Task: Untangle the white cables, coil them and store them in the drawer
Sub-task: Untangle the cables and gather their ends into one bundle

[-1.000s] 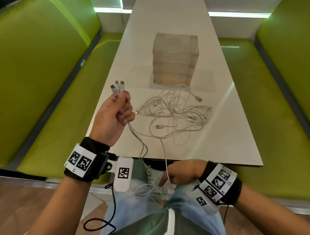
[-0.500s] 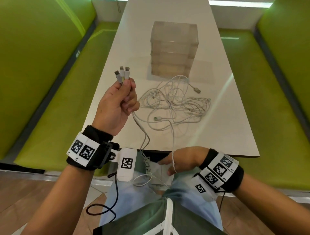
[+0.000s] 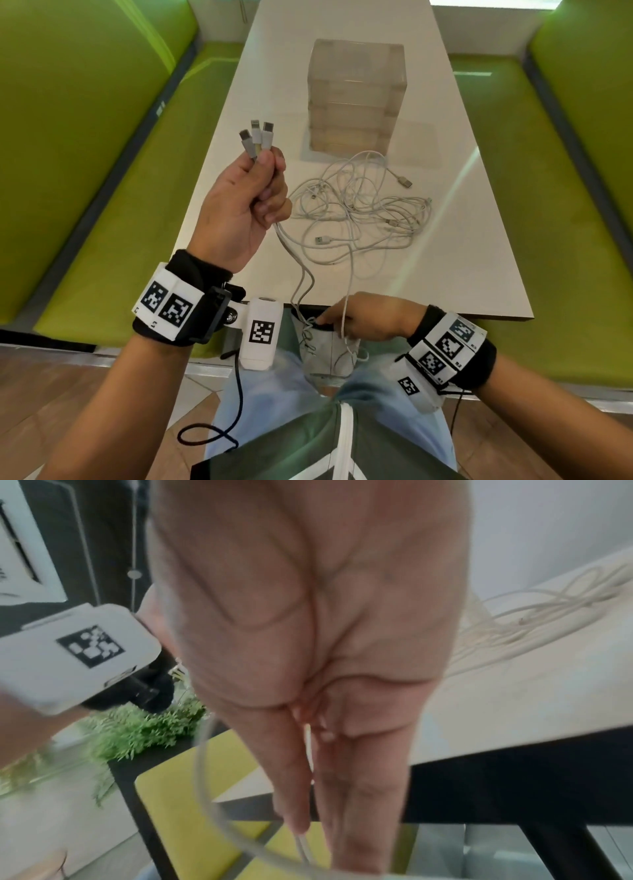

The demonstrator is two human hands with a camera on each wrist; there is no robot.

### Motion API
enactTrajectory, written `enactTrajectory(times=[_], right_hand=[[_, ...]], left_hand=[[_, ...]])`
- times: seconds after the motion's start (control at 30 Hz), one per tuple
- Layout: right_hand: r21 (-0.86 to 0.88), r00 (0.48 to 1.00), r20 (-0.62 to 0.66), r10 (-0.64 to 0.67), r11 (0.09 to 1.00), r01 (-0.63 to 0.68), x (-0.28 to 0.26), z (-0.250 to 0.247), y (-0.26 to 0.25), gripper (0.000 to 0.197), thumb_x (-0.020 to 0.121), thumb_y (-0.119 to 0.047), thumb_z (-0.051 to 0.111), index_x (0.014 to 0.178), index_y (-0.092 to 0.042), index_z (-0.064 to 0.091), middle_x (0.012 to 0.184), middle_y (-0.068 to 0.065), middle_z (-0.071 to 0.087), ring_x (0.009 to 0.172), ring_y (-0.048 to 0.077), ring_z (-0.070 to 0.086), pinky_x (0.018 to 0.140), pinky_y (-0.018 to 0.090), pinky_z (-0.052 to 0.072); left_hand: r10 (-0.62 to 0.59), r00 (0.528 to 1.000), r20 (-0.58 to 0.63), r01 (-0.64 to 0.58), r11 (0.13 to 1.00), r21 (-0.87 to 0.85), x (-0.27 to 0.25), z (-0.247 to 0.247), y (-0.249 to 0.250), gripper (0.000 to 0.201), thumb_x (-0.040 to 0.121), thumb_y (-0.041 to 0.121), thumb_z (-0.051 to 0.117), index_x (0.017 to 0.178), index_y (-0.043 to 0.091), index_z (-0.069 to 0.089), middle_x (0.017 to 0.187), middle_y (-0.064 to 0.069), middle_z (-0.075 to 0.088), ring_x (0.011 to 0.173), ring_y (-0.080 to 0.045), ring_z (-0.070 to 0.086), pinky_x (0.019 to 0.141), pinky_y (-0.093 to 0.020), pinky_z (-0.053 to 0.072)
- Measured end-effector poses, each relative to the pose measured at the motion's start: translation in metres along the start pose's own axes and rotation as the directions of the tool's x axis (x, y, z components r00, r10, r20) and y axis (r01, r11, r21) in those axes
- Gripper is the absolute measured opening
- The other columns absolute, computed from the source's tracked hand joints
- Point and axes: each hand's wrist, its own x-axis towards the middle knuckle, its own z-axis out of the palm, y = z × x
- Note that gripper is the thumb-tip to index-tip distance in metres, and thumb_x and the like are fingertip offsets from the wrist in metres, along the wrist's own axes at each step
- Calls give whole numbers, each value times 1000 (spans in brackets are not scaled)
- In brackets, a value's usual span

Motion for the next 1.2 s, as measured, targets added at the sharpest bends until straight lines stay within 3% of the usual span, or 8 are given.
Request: enactTrajectory(times=[0.13, 0.27, 0.43, 0.7, 0.83, 0.93, 1.07, 1.2], right_hand=[[284, 993, -115, -13, 958, 46, -3, -10, 10, 41, 89, 4, 42, 121, -13, 62, 118, 4, 66, 110, 19, 61, 99, 35, 47], [545, 992, -122, 3, 836, 65, -8, -18, 18, 42, 84, 14, 38, 113, -10, 59, 105, 12, 66, 100, 29, 64, 94, 39, 52], [660, 990, -137, 11, 747, 83, -8, -21, 24, 37, 89, 9, 44, 120, -10, 52, 103, 7, 65, 86, 18, 63, 81, 27, 55], [511, 928, -367, 60, 847, 147, -7, -32, 23, 29, 91, 1, 49, 116, -8, 60, 105, 8, 66, 82, 17, 63, 73, 26, 55], [344, 868, -494, 54, 929, 138, 3, -43, 19, 30, 89, 2, 49, 111, -11, 65, 109, 3, 65, 77, 13, 61, 62, 15, 51], [184, 825, -565, 9, 976, 115, 15, -49, 18, 26, 90, -6, 56, 114, -12, 64, 116, 2, 63, 81, 5, 55, 68, 10, 42], [23, 871, -488, 64, 998, -60, 32, -52, 17, 31, 86, -15, 64, 116, -10, 61, 118, 8, 58, 104, 21, 55, 89, 31, 44], [-30, 869, -489, 78, 994, -106, 39, -48, 18, 26, 84, -12, 64, 110, -11, 60, 111, 9, 56, 100, 26, 56, 87, 39, 46]], left_hand=[[-3, 999, -35, 4, 1000, 6, -2, -5, 2, 24, 98, 22, 36, 82, 14, 51, 56, 8, 32, 46, -5, 26, 44, -18, 26], [10, 999, -47, -10, 1000, 0, -2, -7, 6, 24, 98, 22, 36, 82, 14, 51, 57, 8, 32, 46, -4, 27, 44, -17, 26], [16, 999, -34, -17, 1000, -14, 0, -5, 7, 23, 98, 22, 36, 83, 13, 50, 57, 8, 32, 46, -4, 27, 44, -17, 27], [-10, 1000, -25, 9, 1000, -6, -2, -7, 3, 23, 97, 23, 37, 82, 13, 52, 57, 7, 31, 46, -5, 26, 44, -18, 26], [-37, 998, -45, 38, 999, 22, -2, -10, 0, 22, 95, 26, 40, 88, 11, 54, 55, 8, 33, 45, -3, 28, 44, -17, 30], [-67, 996, -59, 68, 998, 14, -4, -14, -5, 26, 96, 26, 39, 82, 12, 55, 54, 9, 33, 44, -4, 28, 43, -16, 30], [-103, 992, -74, 105, 994, 17, -10, -21, -11, 33, 98, 28, 38, 73, 16, 56, 53, 8, 32, 44, -5, 27, 44, -16, 30], [-116, 986, -117, 119, 993, 25, -15, -29, -16, 35, 98, 29, 38, 71, 16, 56, 54, 7, 33, 45, -5, 26, 44, -16, 30]])
